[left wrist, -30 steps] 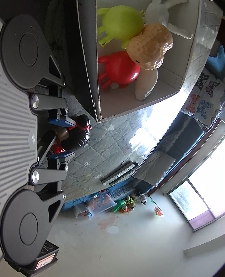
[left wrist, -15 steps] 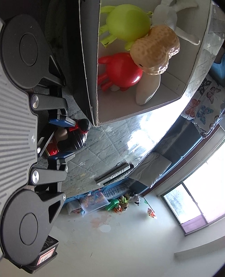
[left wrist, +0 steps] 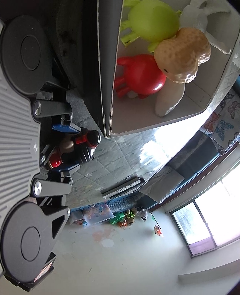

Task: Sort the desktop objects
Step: 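Close the left gripper on the doll figure and lift it, then carry the doll into the box with the left gripper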

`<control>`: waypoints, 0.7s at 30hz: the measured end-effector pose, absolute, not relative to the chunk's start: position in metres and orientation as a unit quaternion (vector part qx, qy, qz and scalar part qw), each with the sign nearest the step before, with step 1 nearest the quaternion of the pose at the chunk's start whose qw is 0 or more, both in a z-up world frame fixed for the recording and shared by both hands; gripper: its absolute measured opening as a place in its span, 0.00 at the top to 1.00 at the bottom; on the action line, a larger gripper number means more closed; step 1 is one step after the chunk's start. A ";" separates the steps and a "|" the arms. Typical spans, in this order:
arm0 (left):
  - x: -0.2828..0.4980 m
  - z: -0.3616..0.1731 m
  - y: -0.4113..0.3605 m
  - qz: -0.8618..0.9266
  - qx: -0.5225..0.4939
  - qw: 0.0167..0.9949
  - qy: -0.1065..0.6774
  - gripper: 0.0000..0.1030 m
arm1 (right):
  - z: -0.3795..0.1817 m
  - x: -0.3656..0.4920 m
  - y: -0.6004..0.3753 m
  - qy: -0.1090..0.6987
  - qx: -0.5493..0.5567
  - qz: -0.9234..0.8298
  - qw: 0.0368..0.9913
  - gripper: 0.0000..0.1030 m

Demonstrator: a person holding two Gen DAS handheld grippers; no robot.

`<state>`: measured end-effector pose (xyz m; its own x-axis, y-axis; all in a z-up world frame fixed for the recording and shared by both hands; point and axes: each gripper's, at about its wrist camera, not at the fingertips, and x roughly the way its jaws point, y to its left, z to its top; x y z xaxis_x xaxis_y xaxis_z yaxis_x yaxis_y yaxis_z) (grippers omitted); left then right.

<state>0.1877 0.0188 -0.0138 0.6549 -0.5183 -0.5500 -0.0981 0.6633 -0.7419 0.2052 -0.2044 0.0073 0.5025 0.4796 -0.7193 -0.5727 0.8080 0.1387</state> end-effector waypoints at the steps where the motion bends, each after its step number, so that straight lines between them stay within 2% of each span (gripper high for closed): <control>1: 0.188 -0.014 0.018 -0.130 -0.388 0.823 0.395 0.64 | 0.007 0.205 -0.205 0.395 -0.057 0.304 0.865 0.53; 10: 0.173 0.002 0.009 -0.158 -0.352 0.837 0.388 0.64 | 0.014 0.188 -0.216 0.387 -0.031 0.293 0.874 0.53; 21: 0.136 0.061 0.039 -0.157 -0.329 0.878 0.312 0.64 | 0.066 0.165 -0.186 0.323 -0.049 0.316 0.891 0.53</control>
<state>0.1355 0.0386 0.0610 0.7561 -0.4810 -0.4438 0.0711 0.7344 -0.6749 0.1646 -0.1861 0.0658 0.5921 0.5313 -0.6059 -0.5951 0.7953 0.1159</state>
